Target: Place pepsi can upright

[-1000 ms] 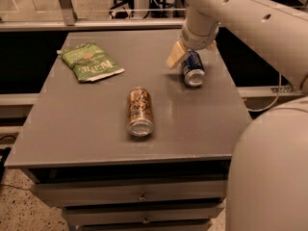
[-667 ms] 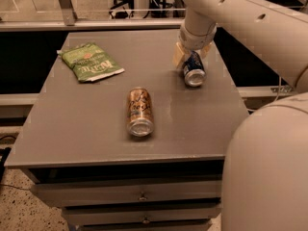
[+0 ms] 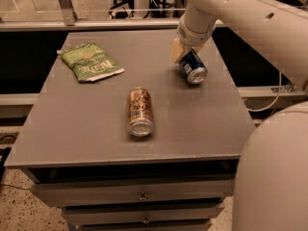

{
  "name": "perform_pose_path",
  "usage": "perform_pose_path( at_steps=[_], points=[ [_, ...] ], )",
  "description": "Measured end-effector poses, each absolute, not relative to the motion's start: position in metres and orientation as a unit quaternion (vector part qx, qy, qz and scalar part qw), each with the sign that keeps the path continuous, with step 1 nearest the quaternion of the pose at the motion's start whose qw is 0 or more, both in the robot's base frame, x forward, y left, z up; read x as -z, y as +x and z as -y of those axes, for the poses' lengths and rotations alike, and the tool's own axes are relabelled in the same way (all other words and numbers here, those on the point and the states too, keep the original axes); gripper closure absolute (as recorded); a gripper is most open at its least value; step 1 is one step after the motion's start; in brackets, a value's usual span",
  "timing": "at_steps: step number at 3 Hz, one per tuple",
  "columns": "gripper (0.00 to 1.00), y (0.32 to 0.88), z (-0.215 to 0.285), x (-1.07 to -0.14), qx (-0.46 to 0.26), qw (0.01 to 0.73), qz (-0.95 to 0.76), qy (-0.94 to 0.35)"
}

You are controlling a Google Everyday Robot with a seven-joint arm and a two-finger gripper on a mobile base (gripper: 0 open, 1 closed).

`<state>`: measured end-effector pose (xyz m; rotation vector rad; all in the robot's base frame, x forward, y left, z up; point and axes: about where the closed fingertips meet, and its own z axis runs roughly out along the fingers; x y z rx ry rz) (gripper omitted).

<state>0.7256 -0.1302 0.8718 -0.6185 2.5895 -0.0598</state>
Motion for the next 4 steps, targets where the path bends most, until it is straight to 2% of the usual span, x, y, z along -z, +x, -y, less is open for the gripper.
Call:
perform_pose_path(
  at_steps=[1,3,4],
  points=[
    [1.00,0.727,0.116,-0.893,-0.009,0.279,-0.915,-0.292],
    [1.00,0.716,0.095,-0.941,-0.123,0.391,-0.820,-0.400],
    [1.00,0.700,0.097,-0.956,-0.205,0.455,-0.749,-0.435]
  ],
)
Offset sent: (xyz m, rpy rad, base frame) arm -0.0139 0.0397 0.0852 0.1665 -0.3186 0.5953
